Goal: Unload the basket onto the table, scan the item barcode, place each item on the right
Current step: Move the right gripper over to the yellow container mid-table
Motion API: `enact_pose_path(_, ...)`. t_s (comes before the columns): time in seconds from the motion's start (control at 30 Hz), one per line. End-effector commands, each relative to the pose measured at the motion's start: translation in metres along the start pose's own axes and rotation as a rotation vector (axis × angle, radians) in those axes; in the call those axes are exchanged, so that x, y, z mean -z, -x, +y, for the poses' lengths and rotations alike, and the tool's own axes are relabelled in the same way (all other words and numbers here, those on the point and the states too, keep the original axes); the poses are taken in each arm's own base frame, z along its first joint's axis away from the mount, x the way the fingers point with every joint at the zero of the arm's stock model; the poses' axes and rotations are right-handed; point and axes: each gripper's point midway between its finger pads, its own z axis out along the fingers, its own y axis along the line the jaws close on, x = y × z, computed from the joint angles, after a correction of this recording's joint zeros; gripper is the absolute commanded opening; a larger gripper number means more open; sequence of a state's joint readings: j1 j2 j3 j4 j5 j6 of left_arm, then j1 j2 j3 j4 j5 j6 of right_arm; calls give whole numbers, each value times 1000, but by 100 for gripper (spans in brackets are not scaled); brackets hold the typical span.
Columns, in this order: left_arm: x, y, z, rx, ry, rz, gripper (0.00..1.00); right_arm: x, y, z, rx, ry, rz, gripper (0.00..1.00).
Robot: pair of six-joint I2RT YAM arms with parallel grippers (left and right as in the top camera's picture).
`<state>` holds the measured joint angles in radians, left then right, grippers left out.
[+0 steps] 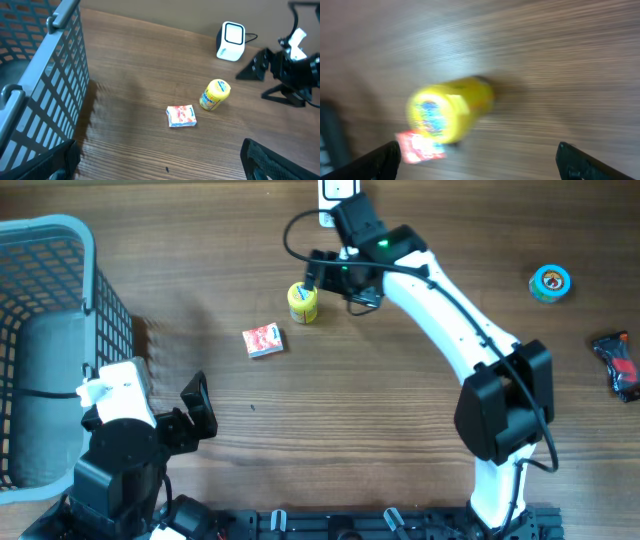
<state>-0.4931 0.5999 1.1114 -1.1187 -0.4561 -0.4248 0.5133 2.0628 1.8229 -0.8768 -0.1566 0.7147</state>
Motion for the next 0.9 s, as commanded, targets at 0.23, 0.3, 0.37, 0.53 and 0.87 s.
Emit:
enact_pose_path(0.23,-1,8,16,103,95,-54,100,-4,9,32,-306,91,-25,100)
enact_pose_path(0.3,-1,7,16,105,96,-53,100,-19,2,28,-343,68,8,100)
enact_pose_path(0.37,-1,7,16,116,95,-52,100,-41,-9,25,-398,34,38,100)
enact_pose_path(0.53,0,4,18,126,102,-41,100,-63,-13,30,-434,39,42,100)
enact_pose_path(0.87,0,3,18,138,105,-37,100,-76,-12,25,-453,25,35,100)
